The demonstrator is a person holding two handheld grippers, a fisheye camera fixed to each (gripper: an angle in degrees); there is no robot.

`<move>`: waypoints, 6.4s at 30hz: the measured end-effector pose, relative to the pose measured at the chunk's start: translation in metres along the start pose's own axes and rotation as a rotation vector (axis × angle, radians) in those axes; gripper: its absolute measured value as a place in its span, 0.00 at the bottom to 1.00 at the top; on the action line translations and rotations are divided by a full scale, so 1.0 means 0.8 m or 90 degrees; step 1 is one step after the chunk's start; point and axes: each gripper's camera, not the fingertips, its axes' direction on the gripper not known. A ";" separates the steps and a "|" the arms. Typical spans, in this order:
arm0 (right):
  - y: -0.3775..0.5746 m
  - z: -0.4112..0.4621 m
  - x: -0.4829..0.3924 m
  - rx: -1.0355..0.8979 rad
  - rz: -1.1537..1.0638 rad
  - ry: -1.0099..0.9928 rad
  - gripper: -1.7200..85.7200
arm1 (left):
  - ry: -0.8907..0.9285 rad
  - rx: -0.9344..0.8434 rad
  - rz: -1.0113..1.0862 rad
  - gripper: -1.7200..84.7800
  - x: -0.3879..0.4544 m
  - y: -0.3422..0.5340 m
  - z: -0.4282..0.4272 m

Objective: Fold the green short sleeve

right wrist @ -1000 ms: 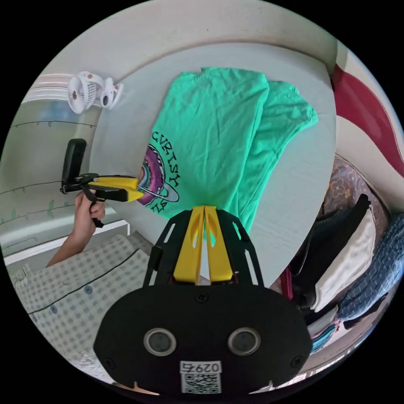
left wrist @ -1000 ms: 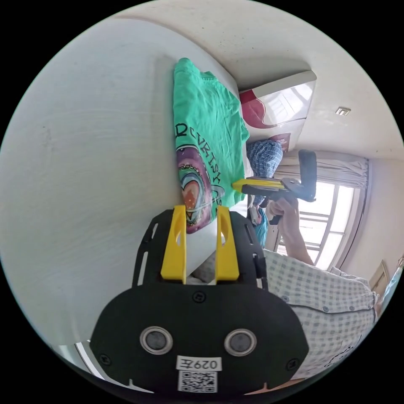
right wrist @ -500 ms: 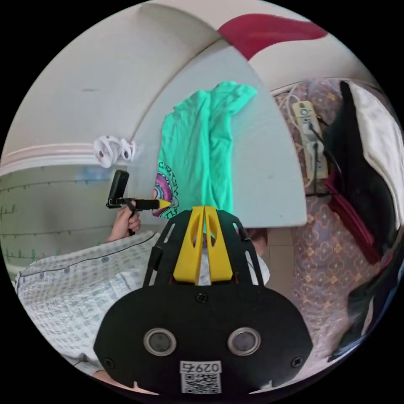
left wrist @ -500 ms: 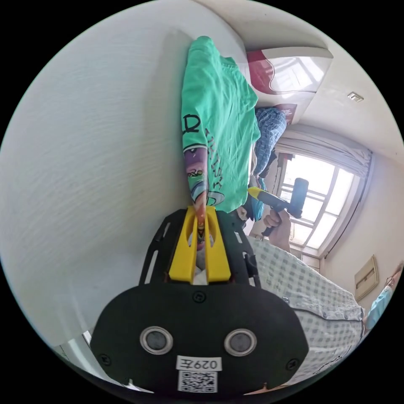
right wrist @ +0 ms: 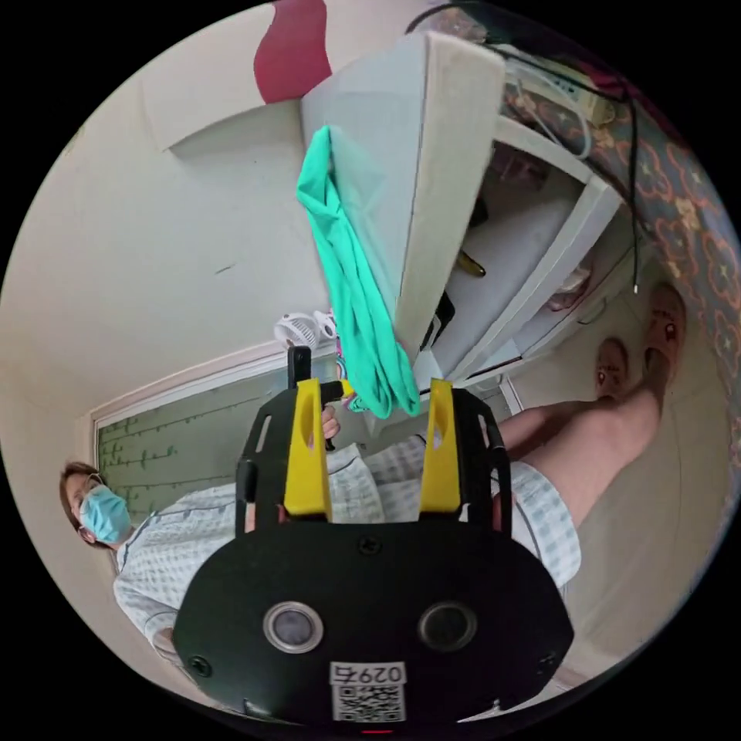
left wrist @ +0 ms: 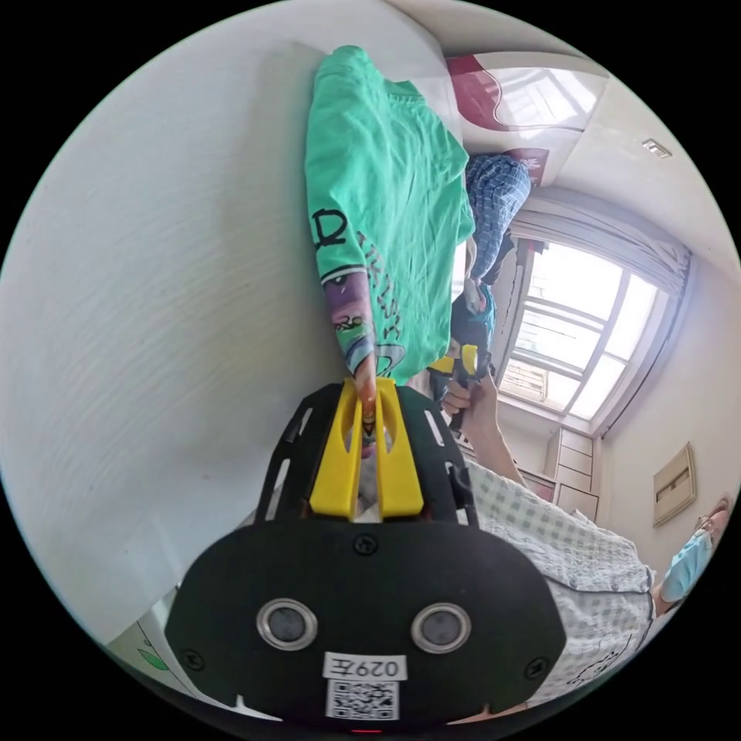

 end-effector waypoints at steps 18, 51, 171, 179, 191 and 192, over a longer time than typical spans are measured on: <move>-0.004 -0.331 -0.229 0.039 -0.185 -0.065 0.02 | 0.147 -0.104 0.242 0.01 0.300 -0.126 0.015; 0.140 -0.766 -0.146 0.456 0.210 0.617 0.16 | 0.041 0.025 0.073 0.01 0.235 -0.188 0.080; -0.045 0.449 -0.265 -0.157 -0.192 0.764 0.06 | -0.313 -0.186 0.203 0.01 0.043 0.025 -0.194; -0.145 0.374 -0.406 0.006 -0.266 0.925 0.03 | -0.192 -0.045 0.106 0.01 -0.042 0.090 -0.251; -0.131 0.388 -0.371 -0.158 -0.259 0.570 0.02 | -0.170 0.176 0.166 0.01 0.005 0.062 -0.327; -0.127 0.421 -0.343 -0.215 -0.248 0.606 0.02 | -0.206 0.150 0.176 0.01 0.015 0.035 -0.318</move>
